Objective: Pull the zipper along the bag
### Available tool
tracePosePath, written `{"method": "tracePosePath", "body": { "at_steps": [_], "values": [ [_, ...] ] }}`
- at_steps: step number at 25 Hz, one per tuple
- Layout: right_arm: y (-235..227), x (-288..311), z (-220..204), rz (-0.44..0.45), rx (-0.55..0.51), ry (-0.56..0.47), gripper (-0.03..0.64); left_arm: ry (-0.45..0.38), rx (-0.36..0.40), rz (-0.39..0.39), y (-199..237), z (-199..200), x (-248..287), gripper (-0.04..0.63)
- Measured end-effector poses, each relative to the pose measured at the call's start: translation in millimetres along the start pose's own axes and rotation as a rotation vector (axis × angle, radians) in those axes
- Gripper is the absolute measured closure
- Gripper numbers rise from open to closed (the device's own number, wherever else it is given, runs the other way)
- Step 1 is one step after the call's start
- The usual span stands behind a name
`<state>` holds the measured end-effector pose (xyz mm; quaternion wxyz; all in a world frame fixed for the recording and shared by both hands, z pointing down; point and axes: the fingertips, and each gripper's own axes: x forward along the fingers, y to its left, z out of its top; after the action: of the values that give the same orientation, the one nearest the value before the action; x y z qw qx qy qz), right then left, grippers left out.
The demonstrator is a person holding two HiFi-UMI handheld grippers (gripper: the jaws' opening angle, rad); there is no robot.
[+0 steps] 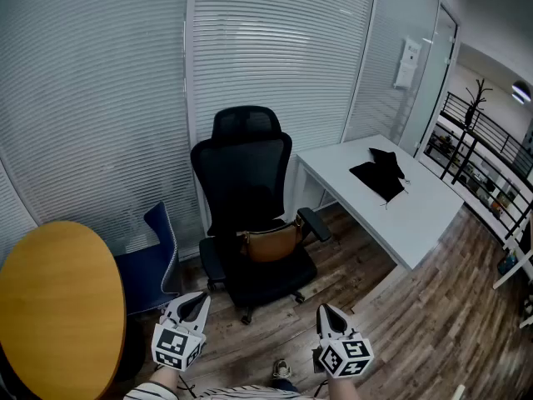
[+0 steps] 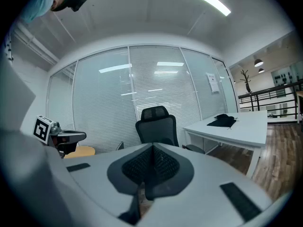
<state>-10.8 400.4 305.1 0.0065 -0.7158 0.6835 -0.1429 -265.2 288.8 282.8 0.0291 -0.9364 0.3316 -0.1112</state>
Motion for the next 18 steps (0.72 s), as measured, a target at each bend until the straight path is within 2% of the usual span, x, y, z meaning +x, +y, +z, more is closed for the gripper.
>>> {"method": "tracePosePath", "body": {
  "at_steps": [6,12,18],
  "values": [
    [-16.3,13.0,5.0,0.002,-0.003,-0.003,0.589,-0.005,-0.004,-0.003,-5.8,5.5,20.7,0.563],
    [-35.4,38.7,8.4,0.064,-0.012,0.002,0.589,0.004,-0.009,0.014,-19.2,9.2,54.6,0.563],
    [-58.1,76.3,15.3,0.155,-0.114,0.018,0.584,0.019,-0.072,0.055,-27.1,6.2,101.8,0.561]
  ]
}}
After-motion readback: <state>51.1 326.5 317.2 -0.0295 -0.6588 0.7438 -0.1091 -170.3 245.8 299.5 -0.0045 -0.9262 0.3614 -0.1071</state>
